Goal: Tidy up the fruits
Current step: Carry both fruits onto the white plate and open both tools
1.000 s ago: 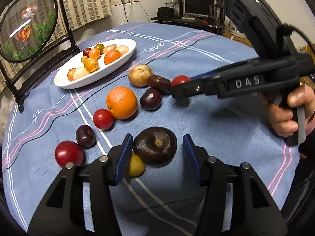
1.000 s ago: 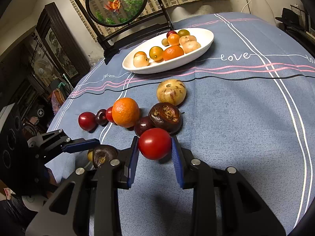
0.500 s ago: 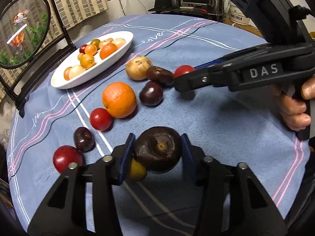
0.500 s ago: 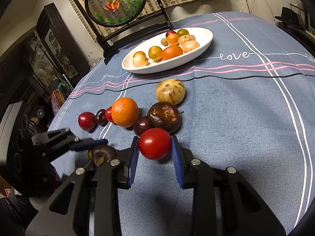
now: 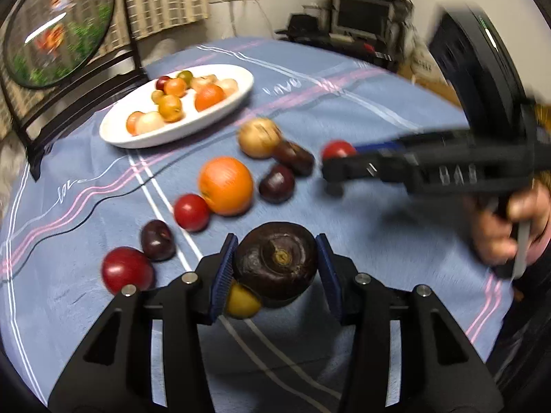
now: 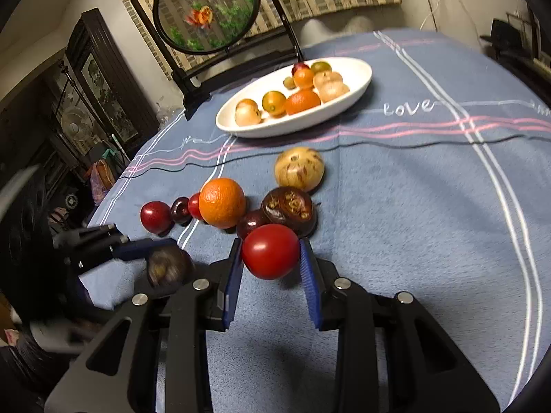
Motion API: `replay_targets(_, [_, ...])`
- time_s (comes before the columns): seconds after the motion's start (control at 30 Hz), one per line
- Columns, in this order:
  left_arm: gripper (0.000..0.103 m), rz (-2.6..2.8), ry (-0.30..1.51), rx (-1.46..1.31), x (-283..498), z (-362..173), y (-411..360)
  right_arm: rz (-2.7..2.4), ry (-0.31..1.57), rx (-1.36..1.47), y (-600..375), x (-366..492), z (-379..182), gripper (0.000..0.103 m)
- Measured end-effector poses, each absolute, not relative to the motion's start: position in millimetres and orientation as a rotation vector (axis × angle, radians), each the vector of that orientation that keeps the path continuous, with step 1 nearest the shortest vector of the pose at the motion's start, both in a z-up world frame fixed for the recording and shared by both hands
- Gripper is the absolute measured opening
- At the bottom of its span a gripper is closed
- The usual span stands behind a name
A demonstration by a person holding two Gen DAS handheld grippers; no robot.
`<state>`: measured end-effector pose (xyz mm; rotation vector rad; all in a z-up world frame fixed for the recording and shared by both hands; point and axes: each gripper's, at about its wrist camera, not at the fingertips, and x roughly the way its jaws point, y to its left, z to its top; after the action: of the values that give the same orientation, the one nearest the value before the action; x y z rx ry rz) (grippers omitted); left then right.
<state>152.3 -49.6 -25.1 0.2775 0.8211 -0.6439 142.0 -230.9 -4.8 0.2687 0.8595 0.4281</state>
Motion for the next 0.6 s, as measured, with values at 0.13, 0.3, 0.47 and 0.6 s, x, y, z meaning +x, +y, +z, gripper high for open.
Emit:
replay_targets(0.13, [0.047,-0.608,0.821,0.189,173.9,-5.7,-33.5,0.444,0.821,0.205,-230.2,143.4,7.5,0.033])
replay_targets(0.3, [0.047,-0.519,0.811,0.073,233.2,22.6,-21.1,0.404,0.725,0.182,-241.6,183.6,40.4,0.033])
replay_targets(0.47, [0.047,-0.435,0.807,-0.012,315.7,31.0,-28.2,0.368,0.677,0.161,-233.5,259.2,49.3,0.033])
replay_targets(0.6, [0.047,-0.365,0.829,-0.022,366.4,17.1,-37.1,0.355,0.693,0.111,-216.4,307.9,34.0,0.033])
